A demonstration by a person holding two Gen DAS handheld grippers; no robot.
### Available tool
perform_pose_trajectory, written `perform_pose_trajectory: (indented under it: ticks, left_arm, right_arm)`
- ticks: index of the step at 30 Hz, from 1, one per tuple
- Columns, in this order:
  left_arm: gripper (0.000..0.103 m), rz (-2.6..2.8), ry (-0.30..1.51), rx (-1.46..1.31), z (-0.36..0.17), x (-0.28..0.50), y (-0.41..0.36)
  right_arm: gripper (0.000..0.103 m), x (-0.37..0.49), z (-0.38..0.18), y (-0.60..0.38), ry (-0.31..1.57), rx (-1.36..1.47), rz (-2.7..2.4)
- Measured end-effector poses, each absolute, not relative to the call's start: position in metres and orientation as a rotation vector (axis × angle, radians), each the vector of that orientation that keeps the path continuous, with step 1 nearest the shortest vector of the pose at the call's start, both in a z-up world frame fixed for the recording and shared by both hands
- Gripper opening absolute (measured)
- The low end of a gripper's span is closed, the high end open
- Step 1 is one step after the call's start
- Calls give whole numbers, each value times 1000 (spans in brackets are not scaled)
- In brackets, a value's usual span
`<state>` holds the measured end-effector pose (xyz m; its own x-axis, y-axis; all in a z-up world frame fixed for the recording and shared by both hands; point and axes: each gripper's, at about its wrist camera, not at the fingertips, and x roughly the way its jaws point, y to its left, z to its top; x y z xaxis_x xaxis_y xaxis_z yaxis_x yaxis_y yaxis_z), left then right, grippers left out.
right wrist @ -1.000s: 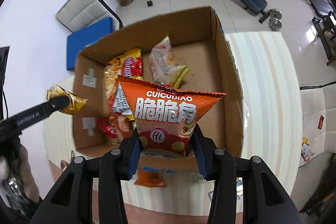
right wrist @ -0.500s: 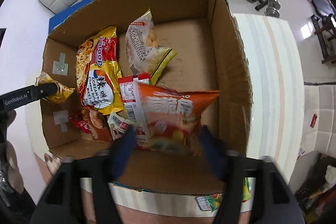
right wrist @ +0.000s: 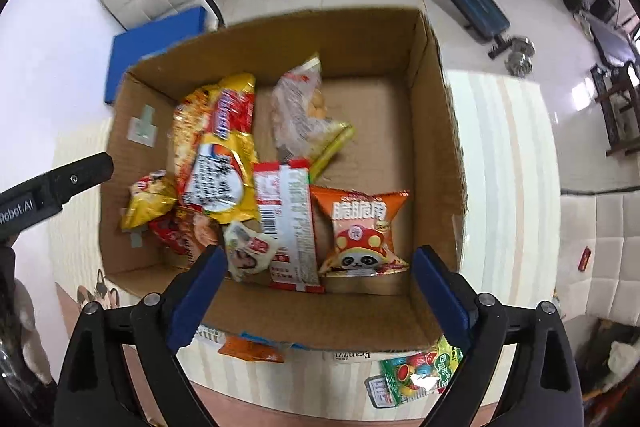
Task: Organize snacks
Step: 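Carry both packets into the cardboard box and open both tools, then grasp the oat cookie packet with left tool while right tool grasps orange packet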
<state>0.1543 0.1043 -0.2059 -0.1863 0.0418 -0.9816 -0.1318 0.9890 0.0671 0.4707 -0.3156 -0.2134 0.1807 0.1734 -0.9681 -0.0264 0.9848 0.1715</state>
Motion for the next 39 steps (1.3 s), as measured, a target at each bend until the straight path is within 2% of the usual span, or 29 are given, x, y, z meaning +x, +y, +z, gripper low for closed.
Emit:
perform_pose_trajectory:
  ticks: [7,13,17,23,28,31,32,33,39]
  left_arm:
    - [89,134,1595,-38,-147,120,94]
    - [89,159,1575,-52,-129,72,102]
    - [89,171,1615,-64,-136,41,113]
    - [89,207,1726,-41,-175,-13,129]
    - [89,237,1817,-78,-212,-39,144]
    - [89,250,1847,-77,-227,-47,149]
    - [89,252,1853,-81,-230,-47,150]
    - [89,252,1861,-83,-234,-48,151]
    - [89,197,1898,-107,-252,-42,141]
  right_arm:
    - [98,429,-185,-305,1301,182,196]
    - [98,381,-190,-294,1304,218,194]
    - [98,354,-209,-287,1342,252,177]
    - [98,345,-272,-271,1460,326,153]
    - [92,353,-318,-254,1507,341,128]
    - [82,359,-342,-244,1539,341,121]
    - [71,360,-349,-239,1552,335,126]
    - [54,361,-354,-237,1563,322,122]
    - [46,349,-350,-253,1576,269,71]
